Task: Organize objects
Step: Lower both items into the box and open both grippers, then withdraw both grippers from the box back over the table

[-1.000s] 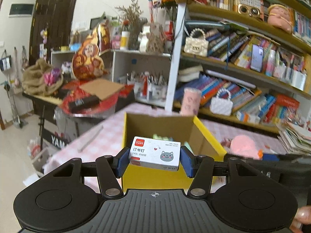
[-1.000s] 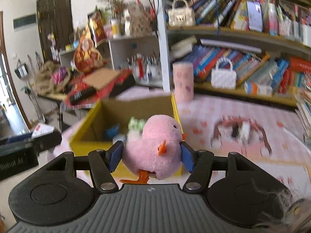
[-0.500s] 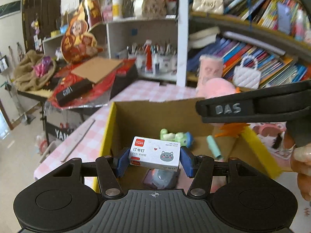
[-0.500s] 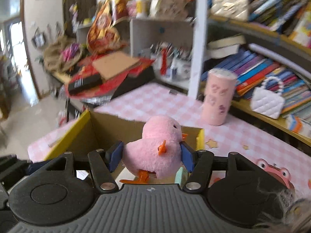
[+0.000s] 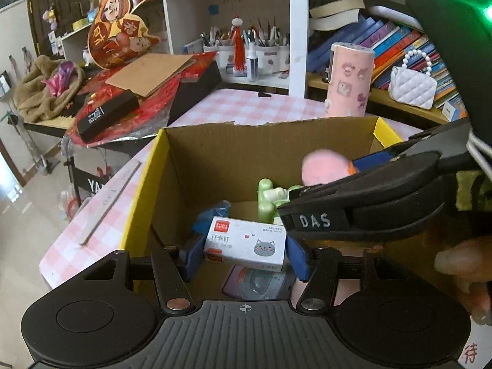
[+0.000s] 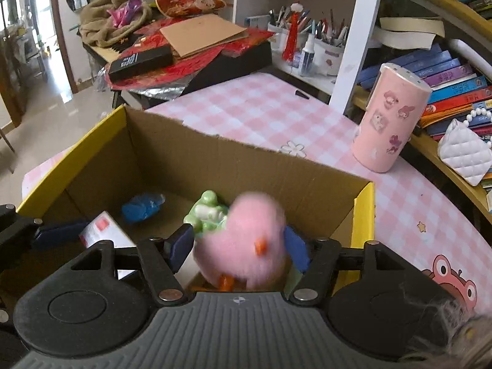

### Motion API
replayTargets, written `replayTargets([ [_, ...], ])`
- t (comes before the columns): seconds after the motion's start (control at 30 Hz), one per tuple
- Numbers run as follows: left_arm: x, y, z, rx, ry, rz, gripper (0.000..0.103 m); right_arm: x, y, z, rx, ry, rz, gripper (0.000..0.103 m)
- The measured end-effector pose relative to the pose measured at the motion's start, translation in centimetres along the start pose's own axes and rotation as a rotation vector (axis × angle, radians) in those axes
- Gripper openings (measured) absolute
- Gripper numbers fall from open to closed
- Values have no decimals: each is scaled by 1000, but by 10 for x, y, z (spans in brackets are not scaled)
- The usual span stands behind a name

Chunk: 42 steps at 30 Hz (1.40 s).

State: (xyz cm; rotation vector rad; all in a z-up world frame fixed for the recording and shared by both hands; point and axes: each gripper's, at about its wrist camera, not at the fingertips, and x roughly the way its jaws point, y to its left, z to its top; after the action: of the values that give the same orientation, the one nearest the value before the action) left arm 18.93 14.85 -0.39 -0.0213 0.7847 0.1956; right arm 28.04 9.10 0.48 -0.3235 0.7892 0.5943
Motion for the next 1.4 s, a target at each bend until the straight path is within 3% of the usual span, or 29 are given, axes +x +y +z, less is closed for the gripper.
replayTargets([
  [0.13,-11,1,1,-12,-58,1,77,-18,-7,4,28,-71,8,74],
  [0.43,-73,12,0,-41,-229,17,84,-99,-20,-7,171,-273,-35,74],
  [0.7,-117,42,-35,-120,-258,59,89,-155,0,-63,239,-328,-113,73],
  [1.13,-167,51,-115,-112,-198,43,94,-186,80,-181,266,-205,-234,72],
  [1.4,-180,45,-150,-57,-141,-9,94,-201,105,-222,284,-146,-277,72],
])
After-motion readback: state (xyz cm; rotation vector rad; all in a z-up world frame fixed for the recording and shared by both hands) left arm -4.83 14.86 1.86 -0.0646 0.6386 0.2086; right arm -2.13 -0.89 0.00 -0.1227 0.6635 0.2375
